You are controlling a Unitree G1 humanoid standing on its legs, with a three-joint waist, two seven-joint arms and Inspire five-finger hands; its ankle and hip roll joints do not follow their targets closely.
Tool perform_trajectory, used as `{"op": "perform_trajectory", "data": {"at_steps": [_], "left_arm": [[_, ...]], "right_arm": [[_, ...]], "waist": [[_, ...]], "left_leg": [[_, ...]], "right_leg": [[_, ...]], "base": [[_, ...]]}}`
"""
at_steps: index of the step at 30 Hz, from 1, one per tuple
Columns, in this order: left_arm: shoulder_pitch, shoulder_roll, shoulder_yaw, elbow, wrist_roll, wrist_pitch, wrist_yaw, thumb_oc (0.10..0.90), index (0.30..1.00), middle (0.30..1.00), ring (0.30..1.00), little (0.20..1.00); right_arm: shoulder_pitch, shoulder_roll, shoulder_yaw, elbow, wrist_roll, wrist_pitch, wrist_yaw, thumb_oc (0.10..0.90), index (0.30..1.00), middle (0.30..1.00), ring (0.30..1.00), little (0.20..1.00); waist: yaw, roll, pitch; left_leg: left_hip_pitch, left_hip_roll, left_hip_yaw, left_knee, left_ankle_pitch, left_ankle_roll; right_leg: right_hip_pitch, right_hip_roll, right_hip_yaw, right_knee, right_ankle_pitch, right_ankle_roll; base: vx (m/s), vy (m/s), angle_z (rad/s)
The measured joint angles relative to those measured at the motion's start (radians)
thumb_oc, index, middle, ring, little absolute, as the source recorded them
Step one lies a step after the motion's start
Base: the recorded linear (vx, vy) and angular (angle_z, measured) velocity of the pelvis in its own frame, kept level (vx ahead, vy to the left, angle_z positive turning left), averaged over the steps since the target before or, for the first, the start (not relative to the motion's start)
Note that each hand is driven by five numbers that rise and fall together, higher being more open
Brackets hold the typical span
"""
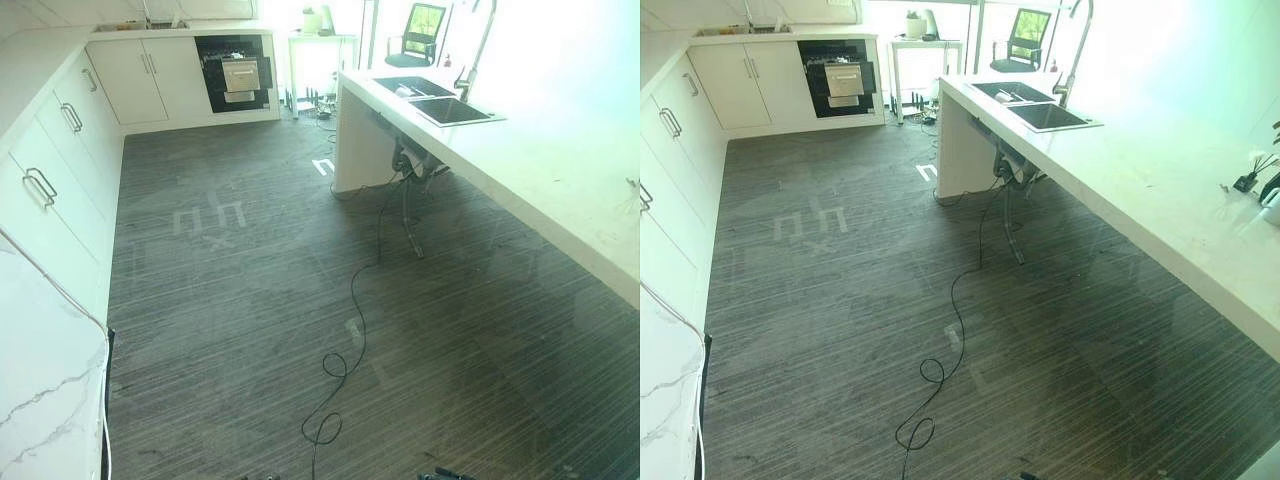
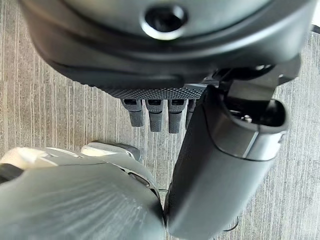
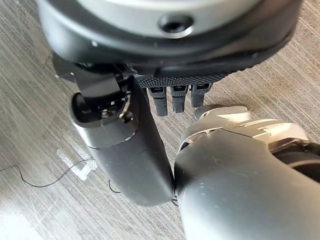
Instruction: Place the dishes in the dishwasher.
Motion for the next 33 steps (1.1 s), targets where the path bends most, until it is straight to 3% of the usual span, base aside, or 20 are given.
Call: {"op": "perform_trajectory", "data": {"at_steps": [4, 9, 12, 14, 18, 19, 20, 21, 22, 23, 24, 25, 27, 30, 33], "left_arm": [[0.0, -0.009, 0.0, -0.008, -0.019, -0.023, -0.006, 0.8, 0.9, 0.9, 0.9, 0.9], [0.026, -0.008, 0.001, -0.145, -0.096, -0.063, -0.001, 0.8, 0.9, 0.9, 0.9, 0.9], [0.067, -0.004, 0.002, -0.476, -0.165, -0.112, 0.004, 0.8, 0.9, 0.9, 0.9, 0.9], [0.087, -0.004, 0.007, -0.599, -0.176, -0.133, 0.004, 0.8, 0.9, 0.9, 0.9, 0.9], [0.129, -0.006, 0.033, -0.692, -0.205, -0.179, 0.002, 0.8, 0.9, 0.9, 0.9, 0.9], [0.152, -0.004, 0.04, -0.702, -0.215, -0.193, -0.001, 0.8, 0.9, 0.9, 0.9, 0.9], [0.161, -0.002, 0.053, -0.713, -0.216, -0.197, -0.003, 0.8, 0.9, 0.9, 0.9, 0.9], [0.153, -0.003, 0.078, -0.727, -0.216, -0.217, -0.006, 0.8, 0.9, 0.9, 0.9, 0.9], [0.16, -0.004, 0.079, -0.728, -0.217, -0.217, -0.006, 0.8, 0.9, 0.9, 0.9, 0.9], [0.187, -0.013, 0.077, -0.734, -0.217, -0.217, -0.006, 0.8, 0.9, 0.9, 0.9, 0.9], [0.201, -0.021, 0.072, -0.743, -0.216, -0.217, -0.005, 0.8, 0.9, 0.9, 0.9, 0.9], [0.227, -0.038, 0.069, -0.774, -0.216, -0.218, -0.005, 0.8, 0.9, 0.9, 0.9, 0.9], [0.249, -0.046, 0.046, -0.786, -0.216, -0.218, -0.005, 0.8, 0.9, 0.9, 0.9, 0.9], [0.289, -0.048, 0.046, -0.796, -0.243, -0.229, -0.007, 0.8, 0.9, 0.9, 0.9, 0.9], [0.244, -0.039, 0.052, -0.844, -0.253, -0.234, -0.009, 0.8, 0.9, 0.9, 0.9, 0.9]], "right_arm": [[0.005, 0.01, 0.02, -0.053, 0.065, -0.016, 0.013, 0.8, 0.9, 0.9, 0.9, 0.9], [0.012, 0.008, 0.05, -0.2, 0.063, -0.063, 0.016, 0.8, 0.9, 0.9, 0.9, 0.9], [0.049, -0.008, 0.105, -0.567, 0.063, -0.073, -0.024, 0.8, 0.9, 0.9, 0.9, 0.9], [0.074, -0.01, 0.105, -0.733, 0.062, -0.084, -0.051, 0.8, 0.9, 0.9, 0.9, 0.9], [0.078, -0.016, 0.101, -0.821, 0.02, -0.095, -0.075, 0.8, 0.9, 0.9, 0.9, 0.9], [0.08, -0.023, 0.103, -0.831, -0.006, -0.095, -0.075, 0.8, 0.9, 0.9, 0.9, 0.9], [0.08, -0.026, 0.104, -0.84, -0.019, -0.097, -0.073, 0.8, 0.9, 0.9, 0.9, 0.9], [0.08, -0.025, 0.1, -0.849, -0.019, -0.108, -0.069, 0.8, 0.9, 0.9, 0.9, 0.9], [0.085, -0.026, 0.096, -0.849, -0.02, -0.108, -0.069, 0.8, 0.9, 0.9, 0.9, 0.9], [0.093, -0.029, 0.094, -0.853, -0.051, -0.108, -0.07, 0.8, 0.9, 0.9, 0.9, 0.9], [0.1, -0.039, 0.095, -0.861, -0.062, -0.107, -0.069, 0.8, 0.9, 0.9, 0.9, 0.9], [0.1, -0.061, 0.097, -0.876, -0.082, -0.107, -0.062, 0.8, 0.9, 0.9, 0.9, 0.9], [0.119, -0.097, 0.081, -0.917, -0.095, -0.107, -0.045, 0.8, 0.9, 0.9, 0.9, 0.9], [0.184, -0.108, 0.041, -0.973, -0.097, -0.118, -0.025, 0.8, 0.9, 0.9, 0.9, 0.9], [0.185, -0.145, 0.038, -0.976, -0.097, -0.118, -0.025, 0.8, 0.9, 0.9, 0.9, 0.9]], "waist": [[-0.002, 0.004, 0.007], [0.003, 0.018, 0.022], [0.002, 0.023, 0.042], [0.001, 0.028, 0.045], [0.001, 0.029, 0.053], [0.008, 0.023, 0.069], [0.021, 0.012, 0.089], [0.05, -0.022, 0.142], [0.056, -0.021, 0.157], [0.047, -0.008, 0.165], [0.049, 0.0, 0.172], [0.05, 0.039, 0.178], [0.052, 0.085, 0.198], [0.049, 0.077, 0.199], [0.048, 0.071, 0.192]], "left_leg": [[0.001, 0.002, -0.002, 0.0, 0.001, -0.004], [0.001, 0.007, -0.008, -0.001, 0.006, -0.011], [-0.01, 0.016, -0.031, -0.004, 0.025, -0.026], [-0.008, 0.022, -0.034, -0.011, 0.031, -0.036], [0.018, 0.031, -0.026, -0.043, 0.049, -0.061], [0.043, 0.029, -0.014, -0.056, 0.069, -0.082], [0.037, 0.023, -0.002, -0.035, 0.085, -0.106], [-0.073, 0.033, -0.002, 0.154, 0.136, -0.164], [-0.127, 0.046, -0.002, 0.233, 0.168, -0.159], [-0.15, 0.07, 0.02, 0.197, 0.145, -0.153], [-0.154, 0.086, 0.033, 0.131, 0.14, -0.15], [-0.168, 0.12, 0.036, 0.063, 0.135, -0.154], [-0.216, 0.195, 0.023, 0.025, 0.145, -0.168], [-0.217, 0.217, -0.013, 0.015, 0.156, -0.161], [-0.216, 0.209, 0.036, 0.021, 0.162, -0.149]], "right_leg": [[0.001, 0.002, 0.0, 0.0, -0.001, -0.001], [0.004, 0.01, -0.002, 0.004, -0.001, -0.006], [0.003, 0.025, -0.023, -0.006, -0.003, -0.024], [0.0, 0.032, -0.024, -0.001, -0.01, -0.035], [-0.002, 0.043, -0.013, 0.015, -0.029, -0.057], [-0.007, 0.047, -0.005, 0.036, -0.05, -0.06], [-0.021, 0.042, 0.01, 0.056, -0.066, -0.066], [-0.034, 0.016, 0.029, 0.084, -0.077, -0.099], [-0.032, 0.016, 0.021, 0.078, -0.066, -0.11], [-0.023, 0.032, 0.003, 0.057, -0.071, -0.08], [-0.02, 0.043, -0.003, 0.05, -0.072, -0.077], [-0.012, 0.072, -0.015, 0.038, -0.066, -0.081], [0.027, 0.123, -0.039, 0.018, -0.072, -0.077], [0.087, 0.14, -0.025, -0.004, -0.095, -0.066], [0.123, 0.136, -0.019, -0.019, -0.107, -0.064]], "base": [[0.01, -0.083, 0.02], [0.01, -0.133, 0.04], [0.0, -0.229, 0.18], [0.03, -0.189, 0.02], [0.06, -0.173, -0.1], [0.05, -0.152, -0.19], [0.06, -0.063, -0.21], [0.15, 0.057, -0.11], [0.21, 0.17, 0.12], [0.22, 0.197, 0.26], [0.22, 0.215, 0.25], [0.21, 0.174, 0.23], [0.33, 0.242, 0.14], [0.31, 0.249, -0.13], [0.37, 0.314, -0.1]]}}
